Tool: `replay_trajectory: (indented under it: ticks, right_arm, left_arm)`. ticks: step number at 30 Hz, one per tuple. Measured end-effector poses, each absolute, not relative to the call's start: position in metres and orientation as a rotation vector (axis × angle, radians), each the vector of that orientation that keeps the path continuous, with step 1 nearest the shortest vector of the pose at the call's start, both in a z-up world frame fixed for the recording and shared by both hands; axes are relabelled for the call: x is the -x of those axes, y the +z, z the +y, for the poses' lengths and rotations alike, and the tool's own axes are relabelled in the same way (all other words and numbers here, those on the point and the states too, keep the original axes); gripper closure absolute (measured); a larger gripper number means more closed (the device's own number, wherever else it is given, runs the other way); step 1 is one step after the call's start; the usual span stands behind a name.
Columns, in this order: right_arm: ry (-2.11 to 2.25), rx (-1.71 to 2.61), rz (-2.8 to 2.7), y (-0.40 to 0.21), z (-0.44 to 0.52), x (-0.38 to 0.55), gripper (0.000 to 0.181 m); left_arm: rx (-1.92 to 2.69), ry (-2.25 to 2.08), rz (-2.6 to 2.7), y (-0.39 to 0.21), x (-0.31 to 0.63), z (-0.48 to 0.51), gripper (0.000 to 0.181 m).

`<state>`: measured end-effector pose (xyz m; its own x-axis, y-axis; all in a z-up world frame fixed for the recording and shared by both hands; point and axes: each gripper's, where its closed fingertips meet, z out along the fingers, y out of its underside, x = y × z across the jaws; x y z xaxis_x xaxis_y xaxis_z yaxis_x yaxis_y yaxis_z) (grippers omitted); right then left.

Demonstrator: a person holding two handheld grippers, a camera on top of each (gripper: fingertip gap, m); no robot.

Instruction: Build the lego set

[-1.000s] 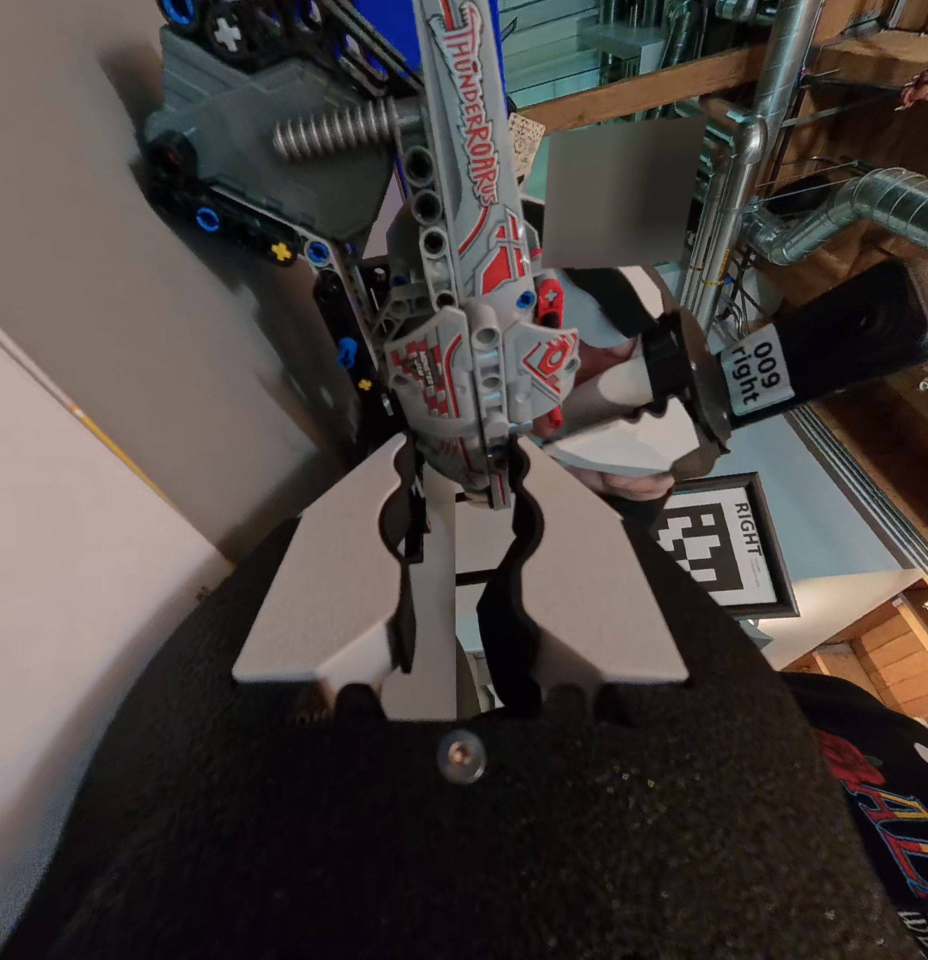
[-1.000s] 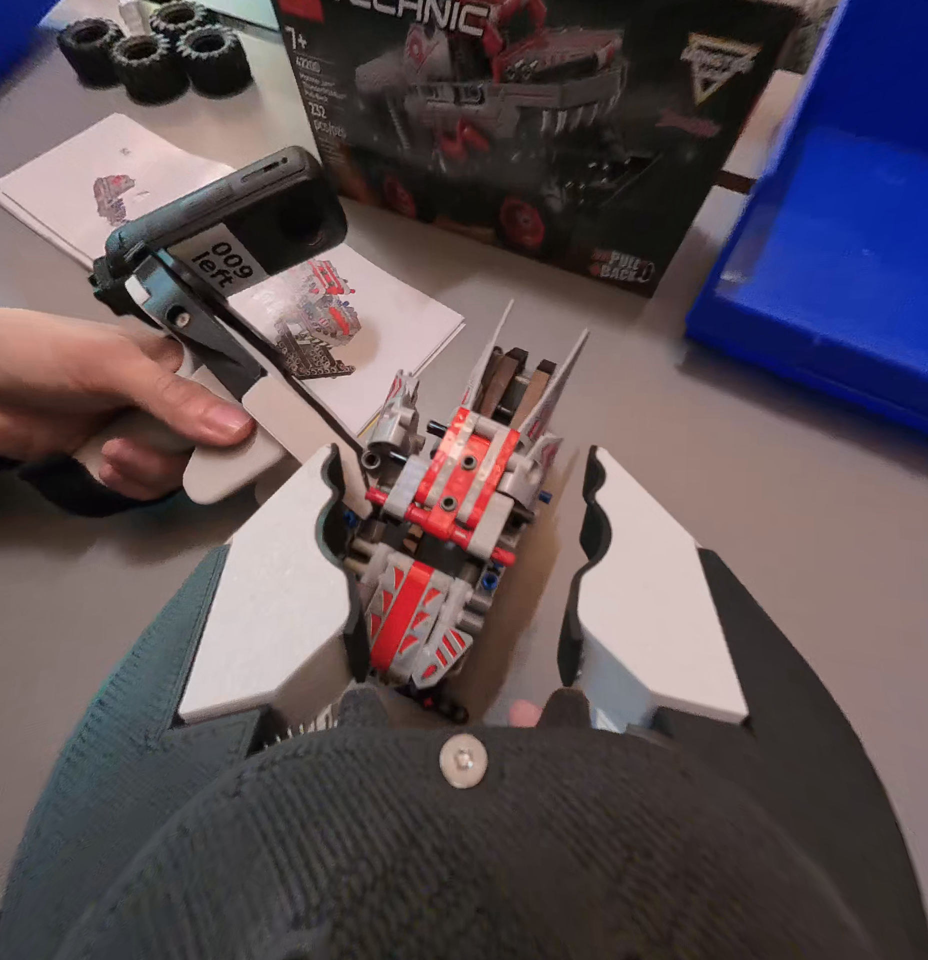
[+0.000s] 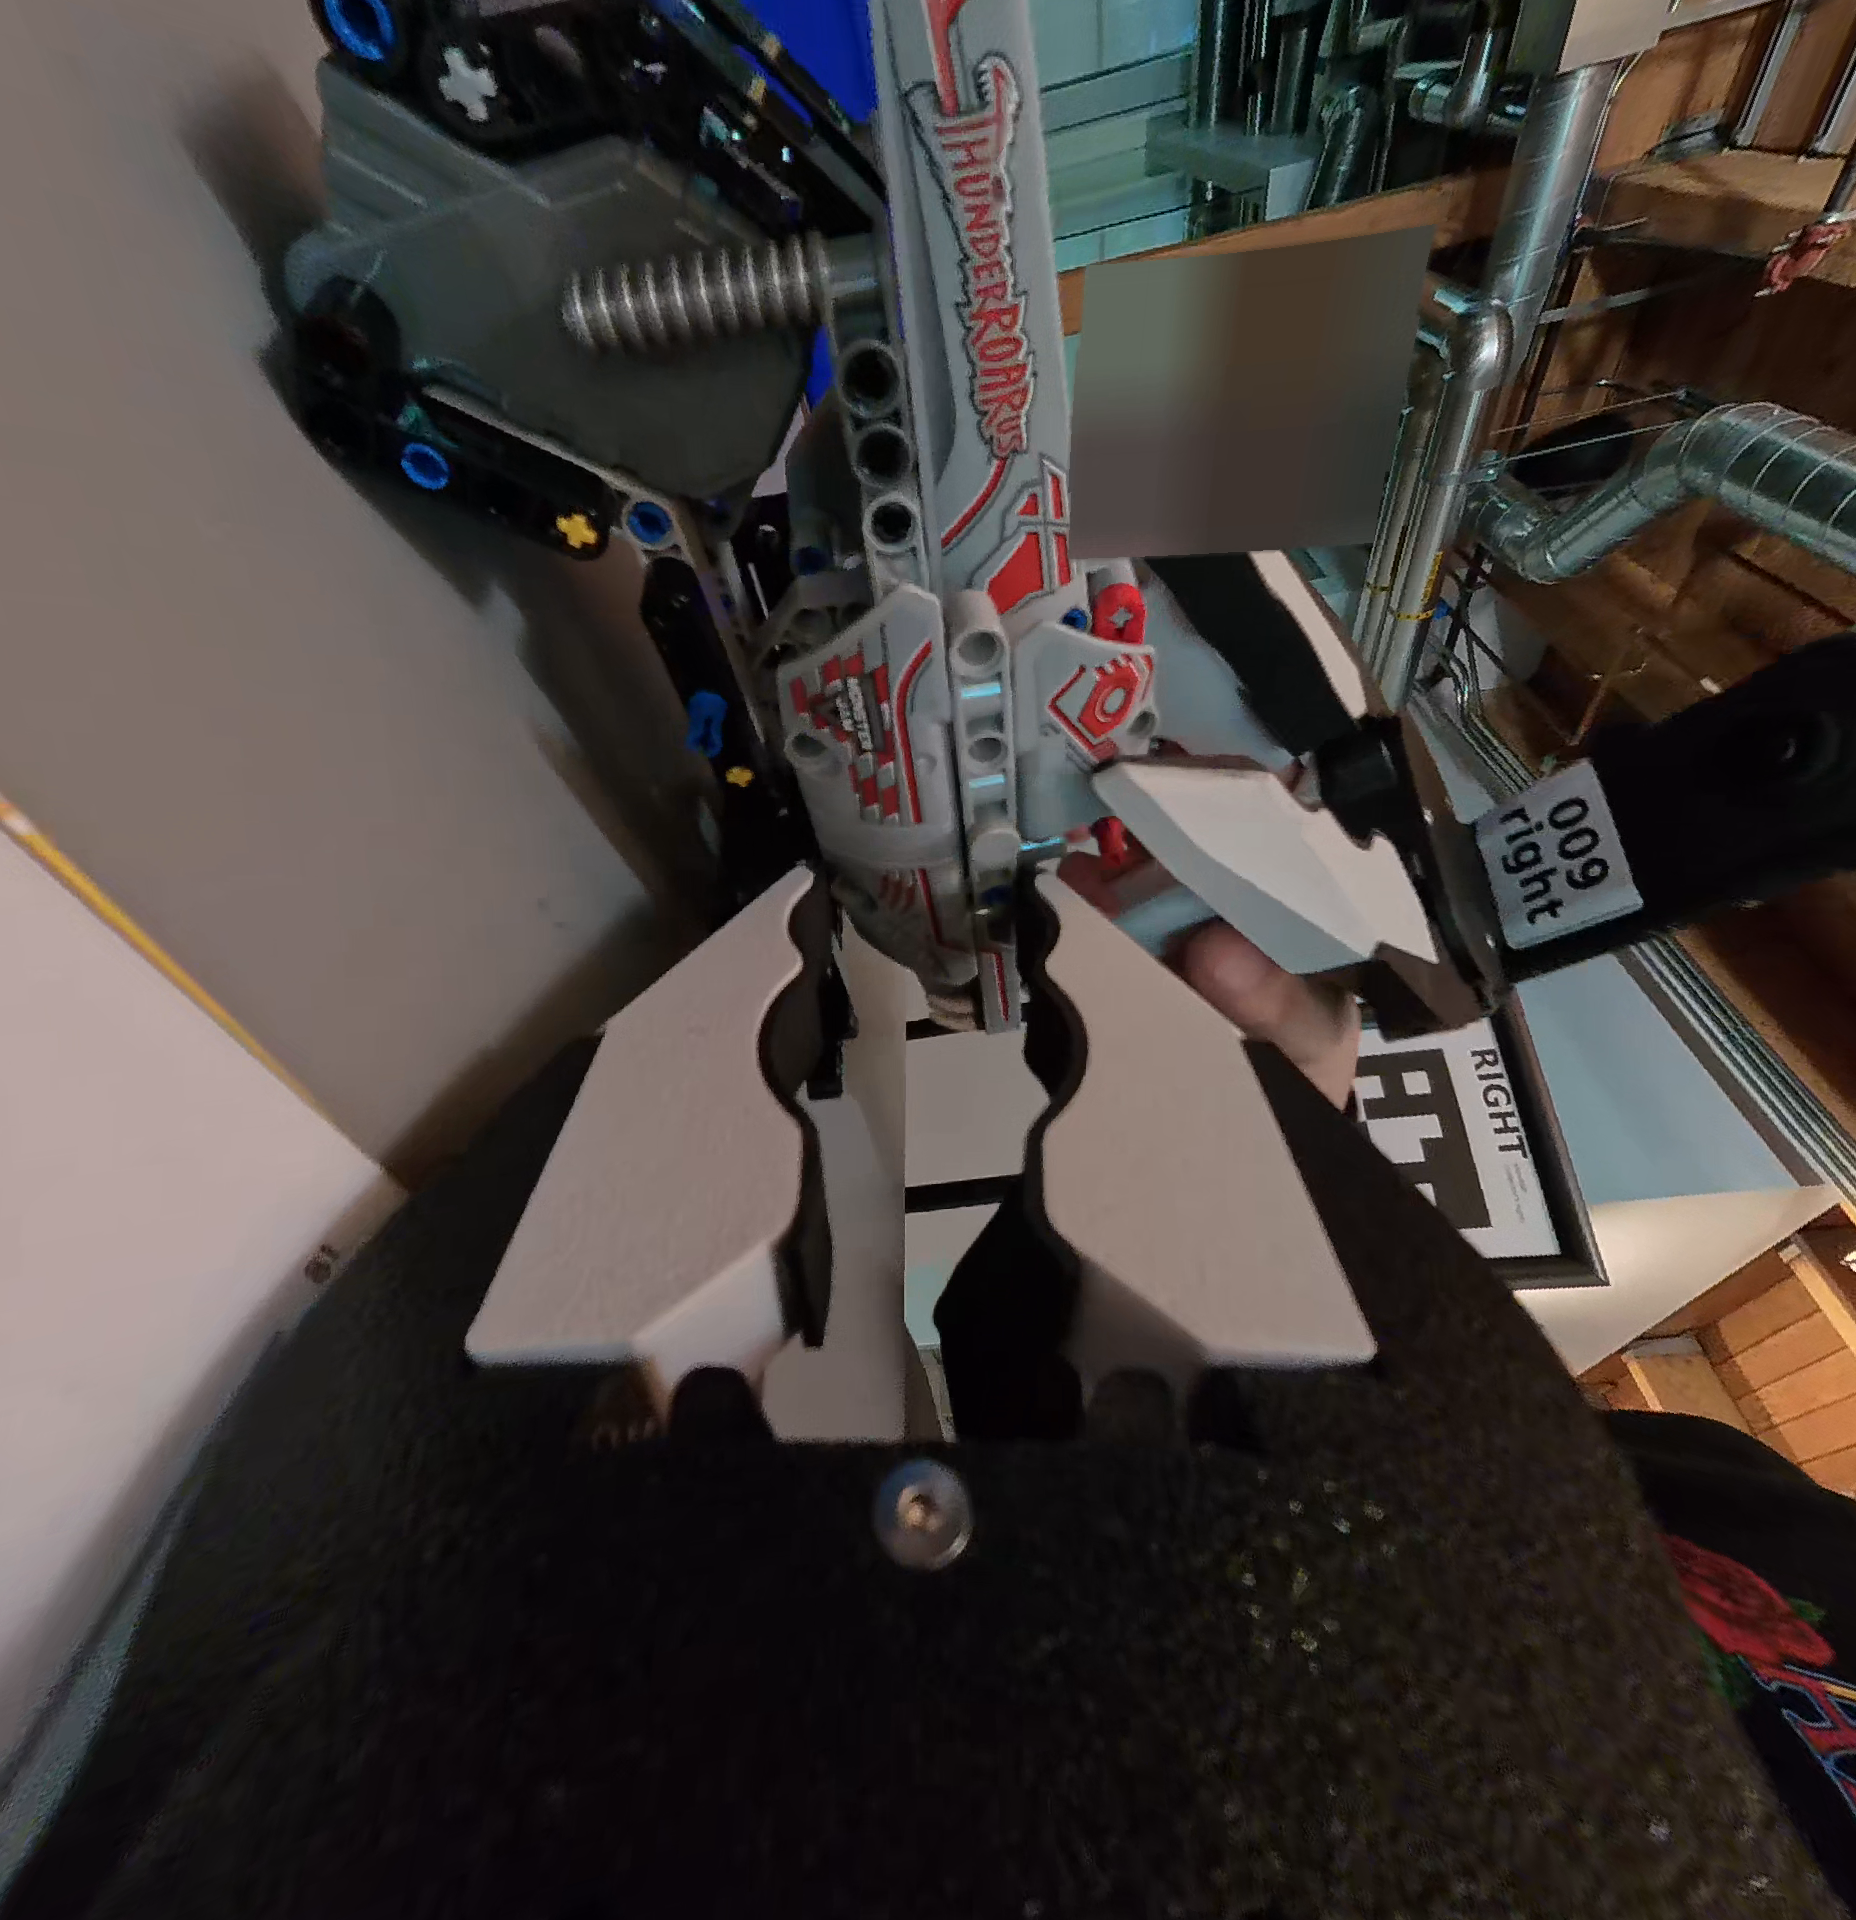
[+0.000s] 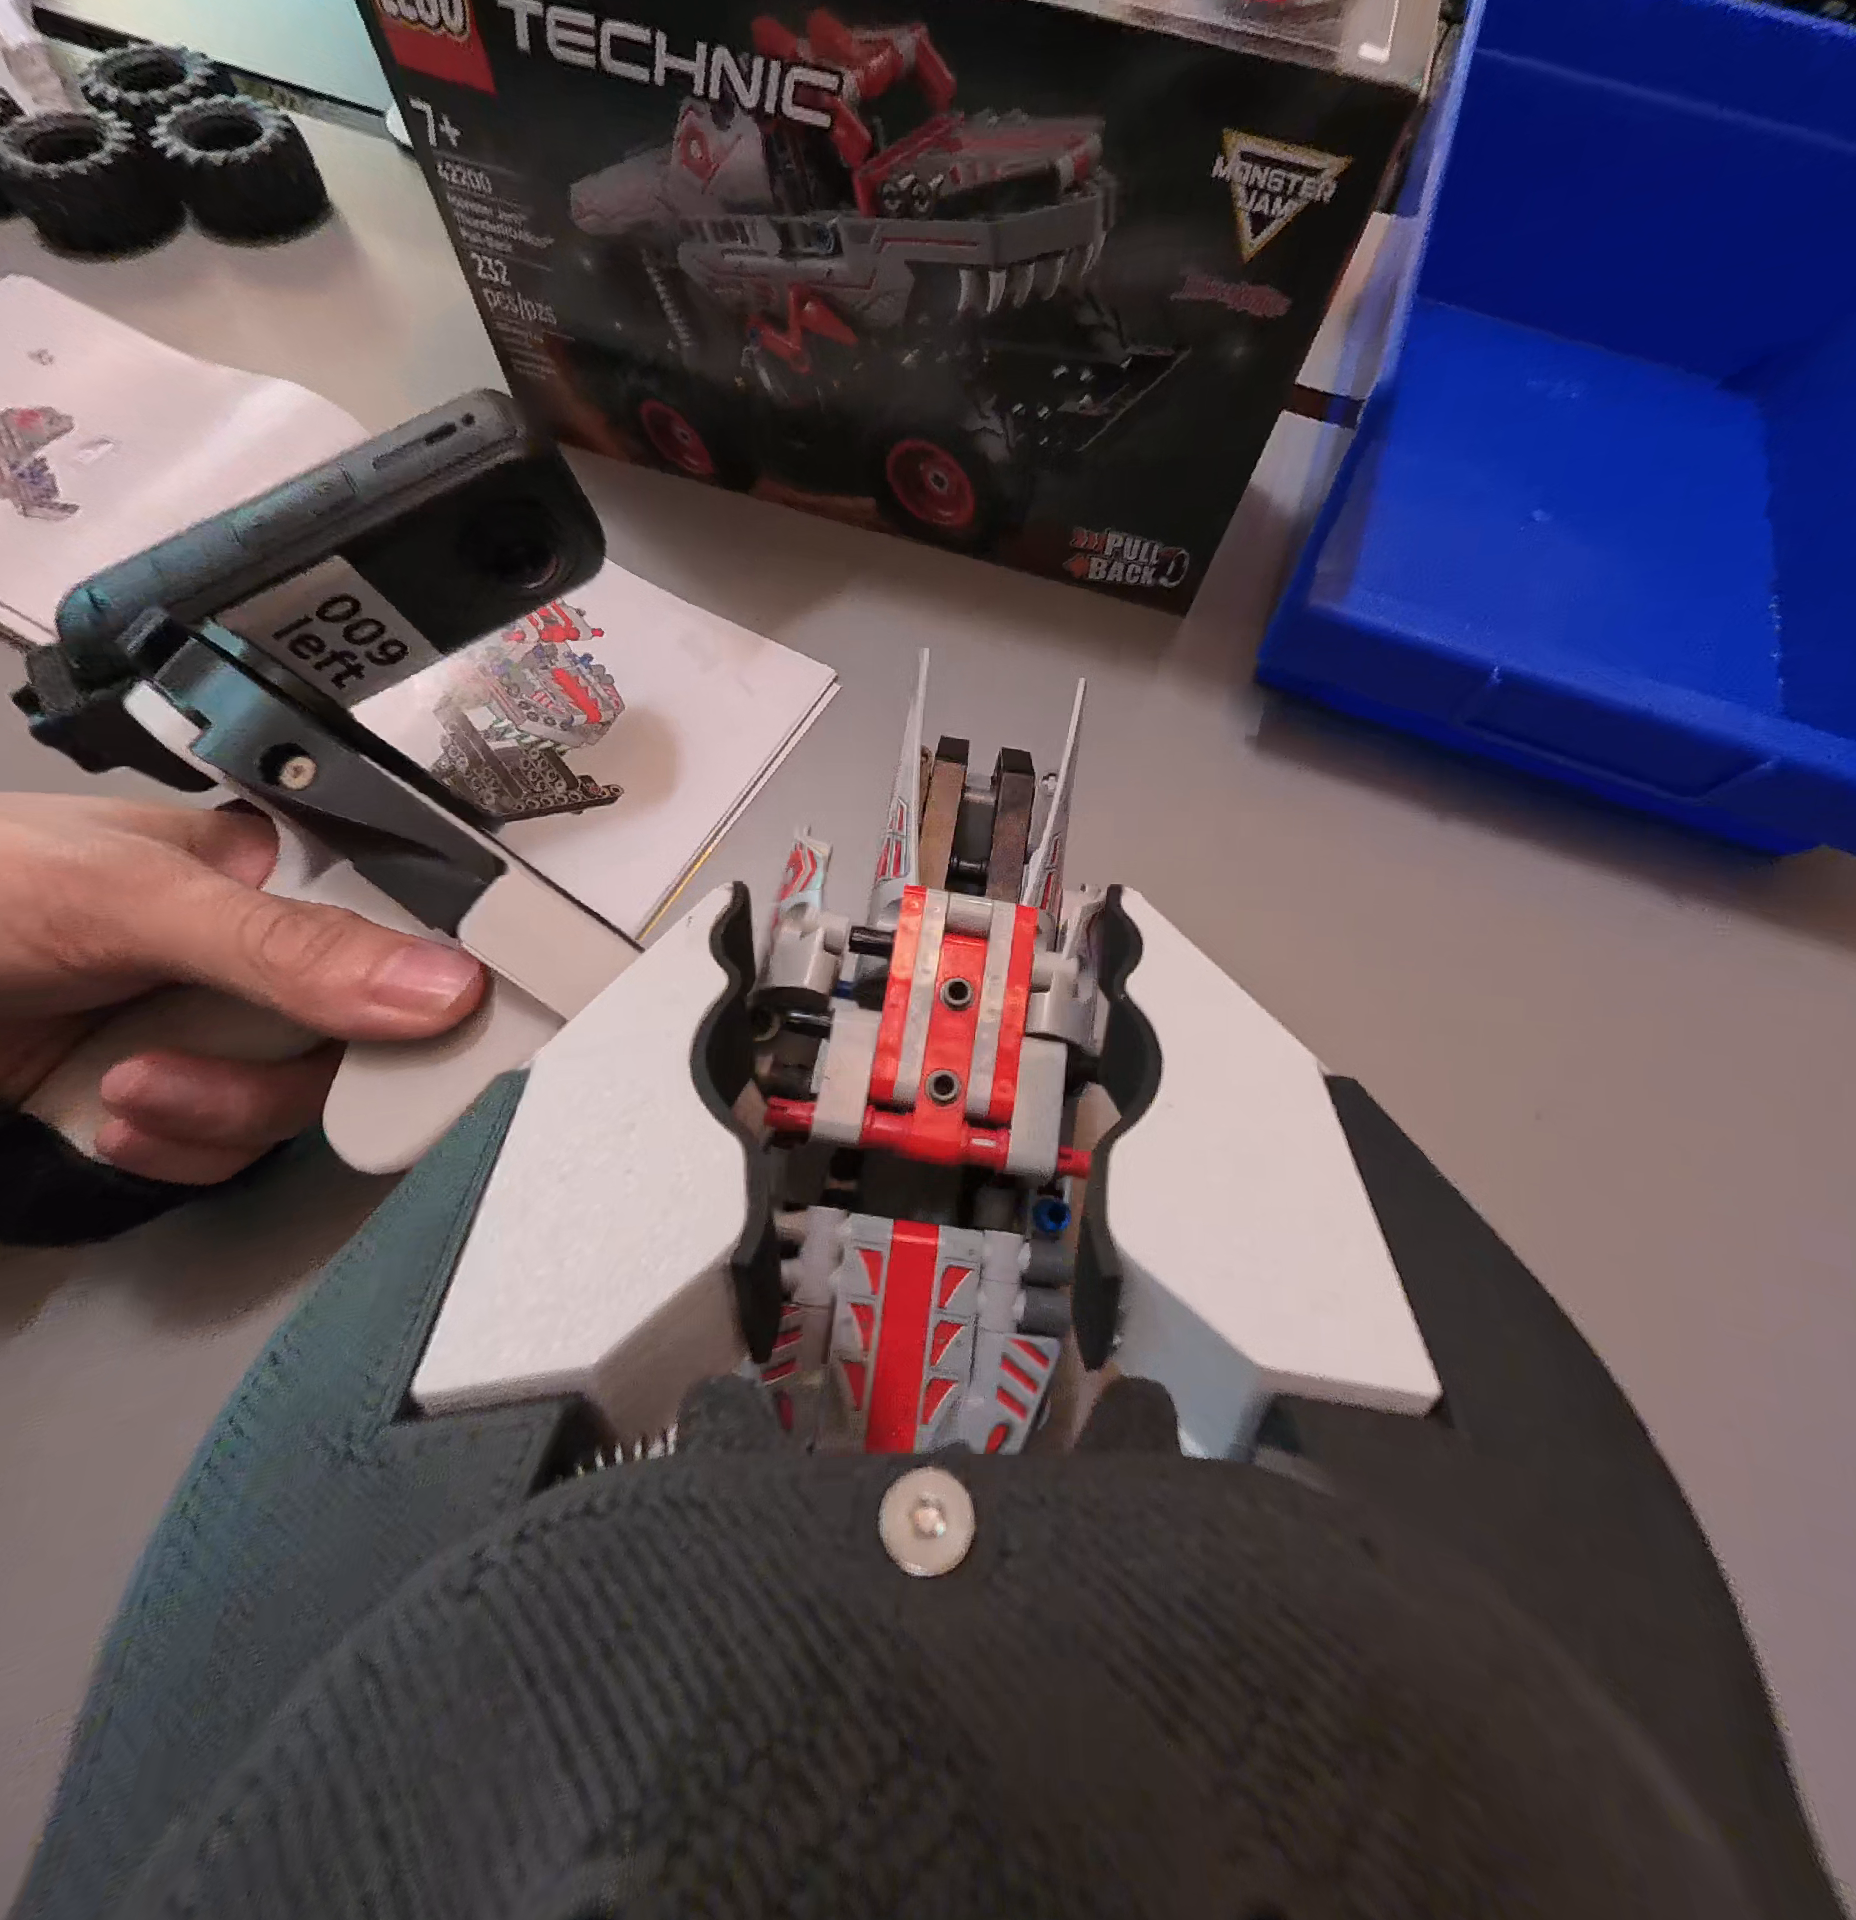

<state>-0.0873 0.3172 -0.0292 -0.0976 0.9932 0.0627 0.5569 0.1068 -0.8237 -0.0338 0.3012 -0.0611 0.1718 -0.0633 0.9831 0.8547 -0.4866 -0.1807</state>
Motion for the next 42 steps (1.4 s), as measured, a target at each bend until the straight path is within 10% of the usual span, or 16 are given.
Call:
replay_trajectory:
  ticks: [42]
  right_arm:
    - [0.719,1.626,-1.794,-0.035,0.329,0.076,0.123]
  left_arm:
    - [1.654,-1.362,-0.739,-0.063,0.034,0.315,0.147]
